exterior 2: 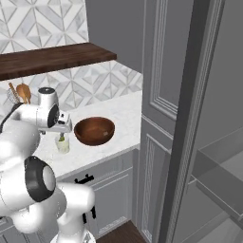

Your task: Grab a lemon wedge from the fridge and one ice cube from the ice bowl, and put them in the glass of lemonade.

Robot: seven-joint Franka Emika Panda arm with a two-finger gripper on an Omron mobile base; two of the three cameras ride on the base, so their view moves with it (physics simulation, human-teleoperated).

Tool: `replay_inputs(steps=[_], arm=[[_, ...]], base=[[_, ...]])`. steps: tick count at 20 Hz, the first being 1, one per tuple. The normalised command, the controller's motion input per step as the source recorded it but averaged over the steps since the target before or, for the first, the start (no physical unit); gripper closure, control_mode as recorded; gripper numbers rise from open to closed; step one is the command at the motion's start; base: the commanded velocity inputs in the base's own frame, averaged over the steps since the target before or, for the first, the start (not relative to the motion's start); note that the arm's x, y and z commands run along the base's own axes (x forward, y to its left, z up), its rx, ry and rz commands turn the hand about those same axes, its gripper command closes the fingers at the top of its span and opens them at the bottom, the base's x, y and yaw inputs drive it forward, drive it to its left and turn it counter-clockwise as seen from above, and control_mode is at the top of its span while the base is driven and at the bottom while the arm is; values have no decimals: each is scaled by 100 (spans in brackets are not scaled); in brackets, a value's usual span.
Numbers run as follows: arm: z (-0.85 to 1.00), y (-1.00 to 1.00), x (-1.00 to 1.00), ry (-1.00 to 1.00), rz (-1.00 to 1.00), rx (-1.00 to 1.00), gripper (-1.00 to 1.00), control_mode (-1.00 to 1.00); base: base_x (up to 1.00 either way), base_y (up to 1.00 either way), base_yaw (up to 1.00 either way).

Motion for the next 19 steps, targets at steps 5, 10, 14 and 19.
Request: replay_inputs(steps=[5, 10, 14, 19], arm=[[60, -37, -82, 1, -5, 0, -100, -100], [88, -83, -69, 5, -12, -1, -100, -100], [41, -100, -90, 0, -12, 0, -100, -100], [30, -66, -85, 0, -13, 0, -100, -100]], base=[[0, 0, 0], [0, 0, 0], [0, 0, 0], [0, 0, 0]])
